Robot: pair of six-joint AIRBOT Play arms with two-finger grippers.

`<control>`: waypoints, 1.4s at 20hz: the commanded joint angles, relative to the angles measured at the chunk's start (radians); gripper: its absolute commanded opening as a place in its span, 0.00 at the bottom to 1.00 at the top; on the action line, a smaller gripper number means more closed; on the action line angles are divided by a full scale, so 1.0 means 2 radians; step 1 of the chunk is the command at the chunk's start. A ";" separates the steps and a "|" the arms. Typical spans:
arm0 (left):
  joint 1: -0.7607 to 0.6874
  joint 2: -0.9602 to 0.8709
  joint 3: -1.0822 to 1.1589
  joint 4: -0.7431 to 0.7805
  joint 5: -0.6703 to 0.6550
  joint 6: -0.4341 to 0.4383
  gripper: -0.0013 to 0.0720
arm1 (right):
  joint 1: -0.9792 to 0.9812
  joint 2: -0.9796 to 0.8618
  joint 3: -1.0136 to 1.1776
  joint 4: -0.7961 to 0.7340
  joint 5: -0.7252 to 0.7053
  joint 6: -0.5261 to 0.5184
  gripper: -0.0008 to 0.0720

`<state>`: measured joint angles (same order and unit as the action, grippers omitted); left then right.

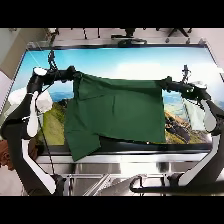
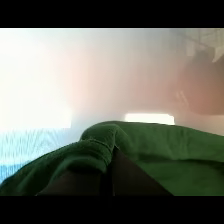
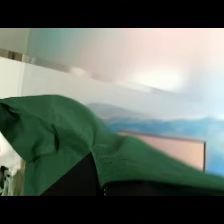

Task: Fold the shirts.

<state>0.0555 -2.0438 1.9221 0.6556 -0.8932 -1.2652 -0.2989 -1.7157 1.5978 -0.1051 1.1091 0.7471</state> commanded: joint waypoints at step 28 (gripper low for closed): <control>0.049 -0.041 0.033 0.175 -0.145 -0.019 0.04 | 0.023 0.017 -0.010 -0.210 0.000 0.050 0.04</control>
<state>0.1436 -2.1242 1.9873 0.9886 -1.1786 -1.3022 -0.2447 -1.6817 1.5780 -0.5201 1.1294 0.8440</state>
